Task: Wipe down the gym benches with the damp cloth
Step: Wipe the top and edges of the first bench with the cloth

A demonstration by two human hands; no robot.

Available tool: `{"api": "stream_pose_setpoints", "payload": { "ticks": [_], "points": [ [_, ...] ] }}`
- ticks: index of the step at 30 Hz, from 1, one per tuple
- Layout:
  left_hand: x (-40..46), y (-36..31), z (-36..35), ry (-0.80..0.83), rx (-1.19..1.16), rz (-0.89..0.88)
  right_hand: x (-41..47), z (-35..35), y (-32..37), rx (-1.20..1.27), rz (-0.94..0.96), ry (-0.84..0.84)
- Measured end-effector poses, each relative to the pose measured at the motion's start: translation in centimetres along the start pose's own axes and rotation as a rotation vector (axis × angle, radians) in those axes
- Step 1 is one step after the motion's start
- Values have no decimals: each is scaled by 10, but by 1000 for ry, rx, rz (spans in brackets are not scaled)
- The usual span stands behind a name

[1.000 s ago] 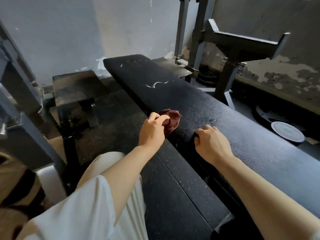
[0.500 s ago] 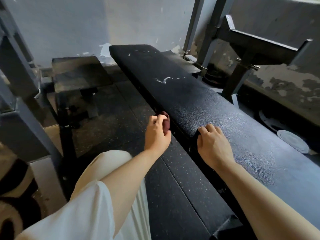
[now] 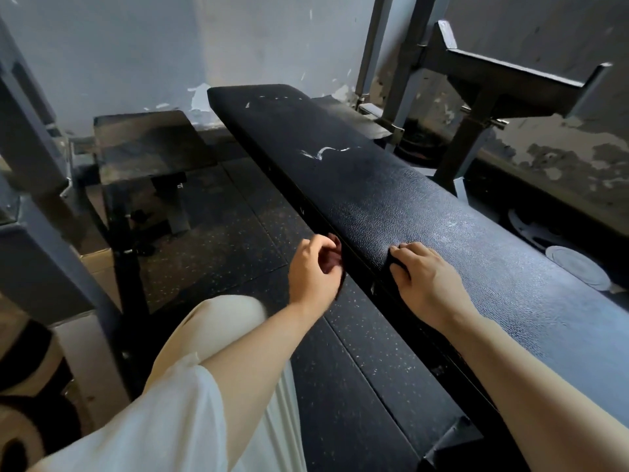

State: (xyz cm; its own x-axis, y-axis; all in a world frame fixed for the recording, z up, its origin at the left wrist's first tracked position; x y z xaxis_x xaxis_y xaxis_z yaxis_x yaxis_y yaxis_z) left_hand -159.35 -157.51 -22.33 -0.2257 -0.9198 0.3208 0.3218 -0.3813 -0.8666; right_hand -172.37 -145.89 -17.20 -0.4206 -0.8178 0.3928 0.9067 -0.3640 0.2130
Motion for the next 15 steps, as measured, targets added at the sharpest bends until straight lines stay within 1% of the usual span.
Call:
{"api": "stream_pose_setpoints", "payload": {
  "ticks": [3, 5, 6, 8, 10, 11, 13, 15],
  "points": [
    [-21, -3, -7, 169, -25, -76, -2, 2, -3, 29, 5, 20],
    [-17, -1, -6, 209, -36, -102, -4, 2, -5, 46, 12, 34],
    [-14, 1, -5, 196, -37, -100, -5, 1, -6, 53, 15, 41],
    [-9, 4, -2, 104, -35, -64, -8, 1, -10, 61, 20, 50],
    [-7, 7, 0, 9, -61, 20, -12, 2, -13, 73, 21, 54],
    [-6, 8, 0, -10, -79, 67, -13, 2, -14, 78, 22, 55],
    [-7, 8, -2, 10, -87, 102, -14, 2, -15, 79, 25, 61],
    [-14, 2, -5, 89, -36, 12, -16, 2, -15, 74, 23, 61]
  ]
}}
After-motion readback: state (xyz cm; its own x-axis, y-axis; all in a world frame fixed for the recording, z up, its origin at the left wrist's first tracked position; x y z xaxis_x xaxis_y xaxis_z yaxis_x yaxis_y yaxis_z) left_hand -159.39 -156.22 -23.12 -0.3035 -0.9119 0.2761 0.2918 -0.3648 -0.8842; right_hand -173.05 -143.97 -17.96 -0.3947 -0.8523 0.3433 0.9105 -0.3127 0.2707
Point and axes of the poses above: each hand's wrist, its own x-axis towards the middle knuckle, its own z-axis out of the back of the hand, y = z × x, the point moved 6 cm from there along x, towards the middle knuckle, and after that the axes turned 10 degrees about -y, right-handed, at the moved point
